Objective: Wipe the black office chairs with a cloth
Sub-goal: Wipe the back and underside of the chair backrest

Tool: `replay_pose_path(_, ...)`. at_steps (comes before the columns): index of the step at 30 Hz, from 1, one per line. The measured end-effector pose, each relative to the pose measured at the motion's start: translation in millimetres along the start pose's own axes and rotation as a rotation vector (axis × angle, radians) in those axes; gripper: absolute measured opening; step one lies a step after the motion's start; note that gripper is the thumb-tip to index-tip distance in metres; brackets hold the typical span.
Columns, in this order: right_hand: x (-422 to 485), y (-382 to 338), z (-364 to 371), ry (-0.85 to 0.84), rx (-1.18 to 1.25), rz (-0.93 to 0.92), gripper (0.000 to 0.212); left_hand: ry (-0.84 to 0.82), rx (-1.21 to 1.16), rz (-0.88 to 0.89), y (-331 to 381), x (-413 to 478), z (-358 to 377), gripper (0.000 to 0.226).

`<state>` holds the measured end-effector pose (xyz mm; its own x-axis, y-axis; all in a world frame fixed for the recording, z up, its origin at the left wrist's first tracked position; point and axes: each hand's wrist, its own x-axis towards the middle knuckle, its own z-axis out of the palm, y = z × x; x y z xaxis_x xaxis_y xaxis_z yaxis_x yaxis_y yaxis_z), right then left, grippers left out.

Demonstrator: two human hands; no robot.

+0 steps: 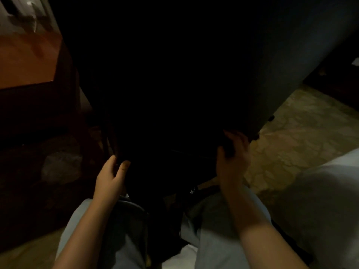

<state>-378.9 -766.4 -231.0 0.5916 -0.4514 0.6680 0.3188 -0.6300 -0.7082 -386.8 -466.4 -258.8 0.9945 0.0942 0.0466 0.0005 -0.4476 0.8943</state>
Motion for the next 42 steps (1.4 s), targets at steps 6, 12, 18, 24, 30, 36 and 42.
replay_pose_path(6,28.4,35.5,-14.5,0.136,0.006,0.441,0.030,-0.039,-0.059,0.025,16.0,-4.6,3.6,0.022)
replay_pose_path(12,-6.6,-23.9,13.4,0.048,-0.001,0.058,0.034,-0.057,-0.114,0.029,18.7,-6.8,0.4,0.036)
replay_pose_path(18,-27.8,-32.5,30.2,-0.189,-0.001,-0.456,0.029,-0.032,-0.088,0.030,20.6,-7.8,-0.8,0.054)
replay_pose_path(24,-6.4,3.7,1.4,-0.124,-0.058,0.022,0.041,-0.032,-0.072,0.016,11.9,-6.7,-5.0,0.065)
replay_pose_path(30,26.1,34.4,-17.6,0.022,-0.072,0.367,0.026,-0.012,-0.107,0.039,25.7,-9.7,-3.8,0.038)
replay_pose_path(36,-7.0,-27.1,20.6,0.085,-0.034,0.210,0.042,-0.022,-0.128,-0.024,17.6,-7.8,-4.3,0.046)
replay_pose_path(42,-53.8,-72.4,60.1,-0.120,0.039,-0.351,0.030,-0.030,-0.153,-0.059,27.5,-13.1,-2.2,0.022)
